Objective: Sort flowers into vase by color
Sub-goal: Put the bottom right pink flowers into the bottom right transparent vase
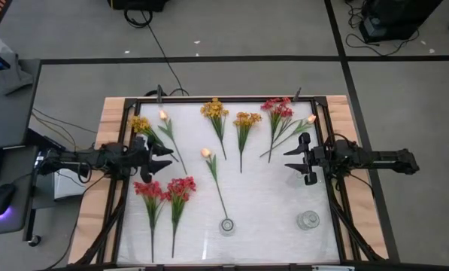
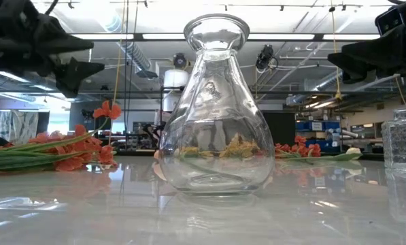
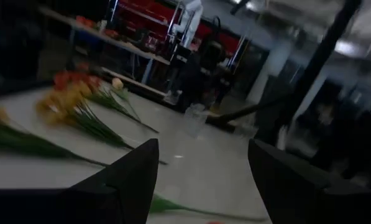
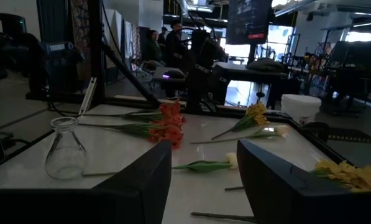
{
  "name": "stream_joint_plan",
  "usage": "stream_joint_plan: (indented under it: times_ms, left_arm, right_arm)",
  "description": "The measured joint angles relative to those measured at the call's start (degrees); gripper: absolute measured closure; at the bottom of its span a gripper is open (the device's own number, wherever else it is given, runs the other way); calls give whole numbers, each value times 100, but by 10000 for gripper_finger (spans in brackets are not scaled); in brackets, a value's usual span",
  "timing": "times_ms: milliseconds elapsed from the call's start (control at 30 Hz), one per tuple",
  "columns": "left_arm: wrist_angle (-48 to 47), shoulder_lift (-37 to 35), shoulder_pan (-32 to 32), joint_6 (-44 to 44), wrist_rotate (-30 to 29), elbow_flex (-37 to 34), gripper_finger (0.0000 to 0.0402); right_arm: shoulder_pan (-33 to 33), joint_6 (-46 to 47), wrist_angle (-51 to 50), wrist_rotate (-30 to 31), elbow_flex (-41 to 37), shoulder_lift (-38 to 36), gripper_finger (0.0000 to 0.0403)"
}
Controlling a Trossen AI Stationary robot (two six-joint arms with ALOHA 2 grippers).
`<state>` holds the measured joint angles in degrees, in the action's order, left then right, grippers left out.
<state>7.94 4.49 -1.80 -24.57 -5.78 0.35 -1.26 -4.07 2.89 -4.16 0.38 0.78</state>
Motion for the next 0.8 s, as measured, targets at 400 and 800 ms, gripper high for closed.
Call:
stream_joint_plan:
  times_ms: [400, 800]
  left_arm:
    - [1101, 2, 2, -3448, 0, -1, 147]
    - [3753, 0, -4, -5603, 10, -1, 147]
  right_arm:
    - [-1, 1, 0, -1, -1, 0, 210]
    - [-1, 1, -1, 0, -1, 0, 210]
